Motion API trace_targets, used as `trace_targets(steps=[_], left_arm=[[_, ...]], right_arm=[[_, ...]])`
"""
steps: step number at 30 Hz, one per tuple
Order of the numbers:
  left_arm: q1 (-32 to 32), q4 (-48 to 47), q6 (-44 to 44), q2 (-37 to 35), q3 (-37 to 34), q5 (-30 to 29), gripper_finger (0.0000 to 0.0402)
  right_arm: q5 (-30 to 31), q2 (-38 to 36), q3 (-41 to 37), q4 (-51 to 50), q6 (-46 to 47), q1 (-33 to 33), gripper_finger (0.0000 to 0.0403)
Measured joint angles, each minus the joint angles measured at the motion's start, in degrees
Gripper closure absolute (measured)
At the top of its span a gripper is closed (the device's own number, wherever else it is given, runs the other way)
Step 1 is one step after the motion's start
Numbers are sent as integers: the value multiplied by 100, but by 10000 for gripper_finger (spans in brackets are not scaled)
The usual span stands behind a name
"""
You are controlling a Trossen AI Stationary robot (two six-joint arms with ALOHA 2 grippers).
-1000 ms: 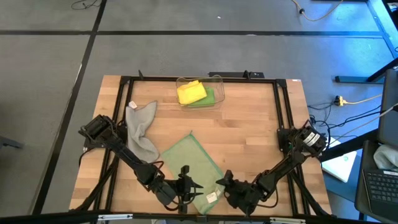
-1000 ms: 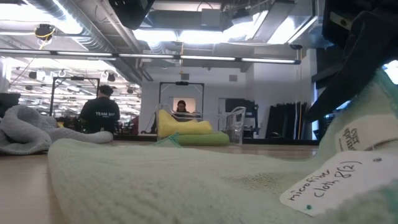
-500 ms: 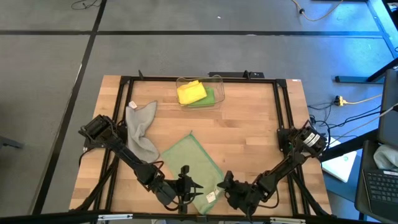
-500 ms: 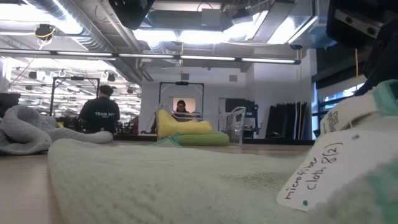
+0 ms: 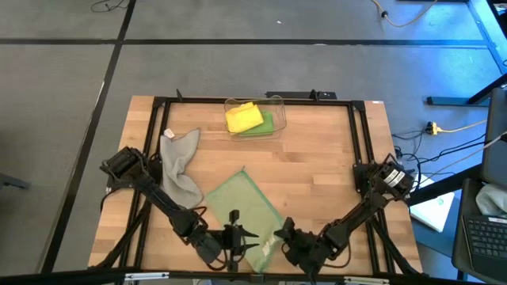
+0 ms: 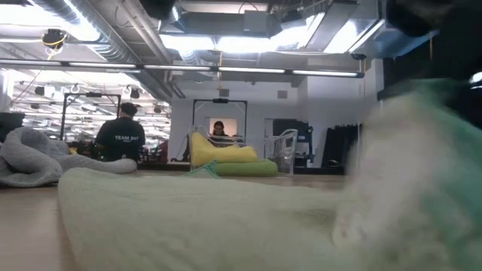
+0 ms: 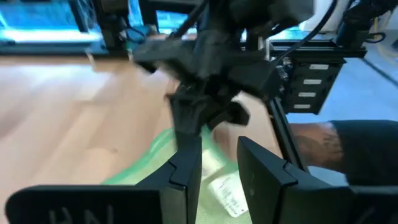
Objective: Fold microfiber towels
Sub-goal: Fold the light green microfiber cloth
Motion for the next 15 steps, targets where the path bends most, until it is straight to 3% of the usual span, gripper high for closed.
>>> trace_targets(steps=[15], left_arm=[[-614,1306,1940,0,0,-1571,308]], right_arm=[[0,-31,1115,-973,-325,-968,394]])
